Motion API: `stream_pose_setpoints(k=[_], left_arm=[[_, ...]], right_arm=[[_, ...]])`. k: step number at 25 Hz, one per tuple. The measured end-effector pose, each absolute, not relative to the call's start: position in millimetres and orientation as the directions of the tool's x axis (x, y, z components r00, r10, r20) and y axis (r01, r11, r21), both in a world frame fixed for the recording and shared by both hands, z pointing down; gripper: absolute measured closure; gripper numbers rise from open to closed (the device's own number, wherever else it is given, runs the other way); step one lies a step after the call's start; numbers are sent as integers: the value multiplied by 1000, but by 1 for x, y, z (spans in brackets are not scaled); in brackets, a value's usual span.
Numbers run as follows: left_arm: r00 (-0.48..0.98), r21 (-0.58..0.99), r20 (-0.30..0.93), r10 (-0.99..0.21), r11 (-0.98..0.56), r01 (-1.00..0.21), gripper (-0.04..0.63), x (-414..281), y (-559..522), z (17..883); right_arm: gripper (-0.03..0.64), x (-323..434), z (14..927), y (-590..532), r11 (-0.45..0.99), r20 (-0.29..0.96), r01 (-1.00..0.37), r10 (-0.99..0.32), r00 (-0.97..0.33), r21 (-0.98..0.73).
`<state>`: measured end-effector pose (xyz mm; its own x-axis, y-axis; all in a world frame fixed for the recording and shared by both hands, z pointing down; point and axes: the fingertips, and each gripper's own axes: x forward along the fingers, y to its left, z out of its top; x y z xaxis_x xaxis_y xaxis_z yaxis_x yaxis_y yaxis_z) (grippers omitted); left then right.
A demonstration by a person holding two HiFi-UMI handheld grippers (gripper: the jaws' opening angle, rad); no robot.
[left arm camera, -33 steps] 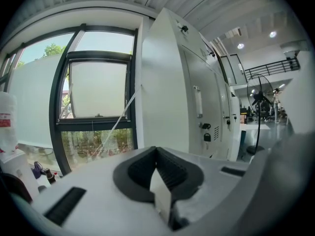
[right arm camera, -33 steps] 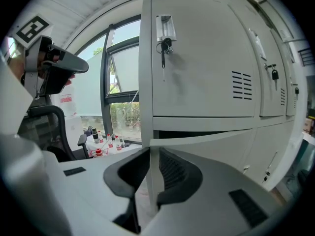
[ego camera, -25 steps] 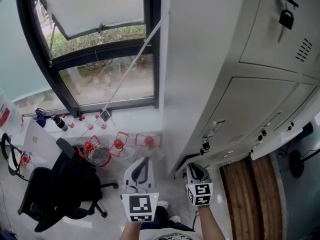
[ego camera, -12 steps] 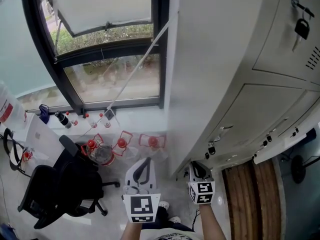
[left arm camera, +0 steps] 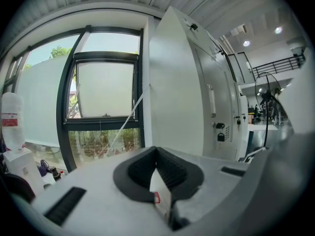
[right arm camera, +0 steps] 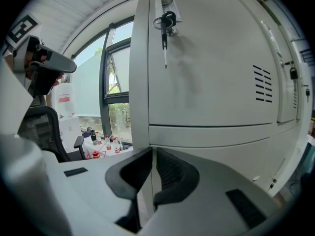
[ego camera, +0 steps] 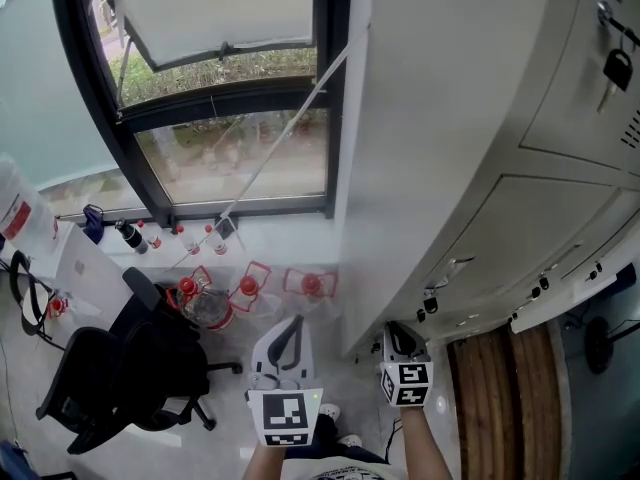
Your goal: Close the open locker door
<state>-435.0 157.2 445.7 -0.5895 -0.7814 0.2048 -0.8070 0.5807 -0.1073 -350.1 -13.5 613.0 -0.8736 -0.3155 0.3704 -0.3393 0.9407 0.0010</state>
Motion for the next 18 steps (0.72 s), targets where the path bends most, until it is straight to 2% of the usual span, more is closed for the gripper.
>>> stream_pose_setpoints(k=[18], left_arm=[[-587, -108, 183, -788, 578, -809, 594, -427, 163, 437]], right_arm=[[578, -339, 599, -13, 926, 337, -378, -348, -875, -24]])
